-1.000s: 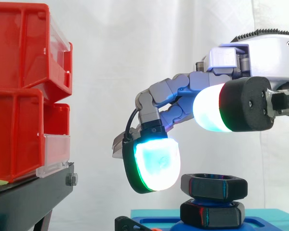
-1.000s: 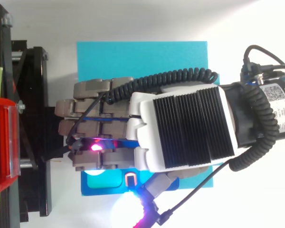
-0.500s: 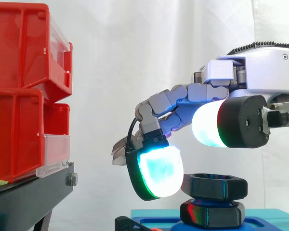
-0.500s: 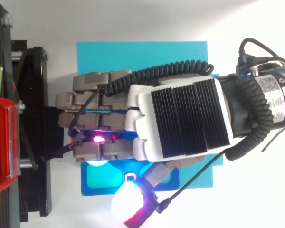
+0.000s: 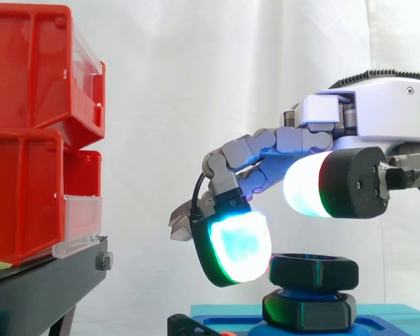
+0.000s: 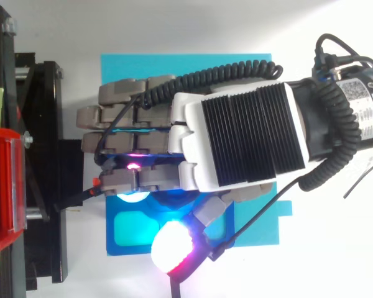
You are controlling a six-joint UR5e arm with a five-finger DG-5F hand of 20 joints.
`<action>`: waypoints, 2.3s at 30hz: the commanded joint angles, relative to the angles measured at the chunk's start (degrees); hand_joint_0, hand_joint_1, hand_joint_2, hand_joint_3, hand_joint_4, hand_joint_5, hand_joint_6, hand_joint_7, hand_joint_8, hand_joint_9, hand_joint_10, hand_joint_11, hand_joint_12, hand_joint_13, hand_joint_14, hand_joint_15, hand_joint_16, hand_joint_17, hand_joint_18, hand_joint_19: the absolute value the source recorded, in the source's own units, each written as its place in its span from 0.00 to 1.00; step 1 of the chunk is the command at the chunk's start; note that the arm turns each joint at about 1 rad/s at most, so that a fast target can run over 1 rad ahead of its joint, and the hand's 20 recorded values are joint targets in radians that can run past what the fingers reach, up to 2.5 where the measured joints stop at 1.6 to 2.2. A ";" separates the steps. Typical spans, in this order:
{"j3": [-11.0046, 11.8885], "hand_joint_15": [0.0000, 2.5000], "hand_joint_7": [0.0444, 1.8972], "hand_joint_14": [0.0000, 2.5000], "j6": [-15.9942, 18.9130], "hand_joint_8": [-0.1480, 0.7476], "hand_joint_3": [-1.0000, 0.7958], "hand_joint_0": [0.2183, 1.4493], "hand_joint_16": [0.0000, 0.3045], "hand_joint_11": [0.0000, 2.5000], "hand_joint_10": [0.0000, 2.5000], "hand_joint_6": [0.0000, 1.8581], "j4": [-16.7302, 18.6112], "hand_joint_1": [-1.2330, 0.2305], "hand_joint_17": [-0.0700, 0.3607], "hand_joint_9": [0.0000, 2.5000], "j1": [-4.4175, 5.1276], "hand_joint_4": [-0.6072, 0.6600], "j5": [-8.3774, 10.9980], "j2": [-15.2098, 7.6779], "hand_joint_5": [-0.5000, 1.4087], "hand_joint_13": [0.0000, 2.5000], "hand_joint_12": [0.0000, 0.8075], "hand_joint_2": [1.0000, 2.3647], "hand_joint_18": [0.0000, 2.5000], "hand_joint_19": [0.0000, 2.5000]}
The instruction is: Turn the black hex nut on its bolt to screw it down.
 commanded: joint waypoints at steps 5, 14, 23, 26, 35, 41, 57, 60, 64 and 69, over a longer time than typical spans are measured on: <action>-0.07 0.01 0.83 0.00 -0.46 0.44 0.28 0.22 0.16 0.02 0.00 0.27 -0.09 0.70 0.42 0.24 -1.81 0.60 -2.36 0.00 0.26 0.18 0.39 0.00 0.15 0.12; -0.07 0.01 0.82 0.00 -1.16 0.44 0.28 0.22 0.16 0.03 0.00 0.27 -0.88 0.70 0.42 0.25 -4.54 0.60 -5.52 0.00 0.26 0.19 0.39 0.00 0.16 0.13; 0.01 0.02 0.82 0.00 -1.07 0.44 0.28 0.22 0.16 0.03 0.00 0.27 -0.44 0.70 0.42 0.25 -6.47 0.60 -8.86 0.09 0.26 0.20 0.39 0.00 0.16 0.13; 0.19 0.02 0.82 0.00 -1.07 0.44 0.28 0.22 0.16 0.03 0.00 0.27 0.53 0.70 0.42 0.26 -6.12 0.60 -8.60 0.00 0.26 0.20 0.39 0.00 0.16 0.13; 1.16 0.02 0.82 0.00 -1.16 0.44 0.28 0.22 0.16 0.03 0.00 0.27 4.92 0.70 0.42 0.26 -4.89 0.60 -7.81 0.00 0.26 0.20 0.39 0.00 0.16 0.13; 1.07 0.02 0.82 0.00 -1.78 0.44 0.28 0.22 0.16 0.03 0.00 0.27 5.54 0.70 0.42 0.26 -3.22 0.59 -5.79 0.00 0.26 0.20 0.39 0.00 0.16 0.13; 1.07 0.02 0.82 0.00 -2.48 0.44 0.28 0.22 0.16 0.04 0.00 0.27 3.95 0.70 0.42 0.27 1.26 0.60 -1.48 -0.09 0.26 0.20 0.39 0.00 0.16 0.13; 0.45 0.02 0.81 0.00 -2.48 0.44 0.28 0.22 0.16 0.04 0.00 0.27 4.22 0.70 0.42 0.27 1.61 0.60 -1.04 -0.09 0.26 0.20 0.39 0.00 0.16 0.13; -1.39 0.02 0.81 0.00 -2.57 0.44 0.28 0.22 0.16 0.04 0.00 0.27 6.68 0.70 0.42 0.27 2.05 0.60 -0.60 -0.09 0.26 0.20 0.39 0.00 0.16 0.13; -2.45 0.02 0.81 0.00 -2.48 0.44 0.28 0.22 0.16 0.04 0.00 0.27 8.79 0.70 0.42 0.27 2.14 0.60 -0.60 -0.09 0.26 0.20 0.39 0.00 0.16 0.13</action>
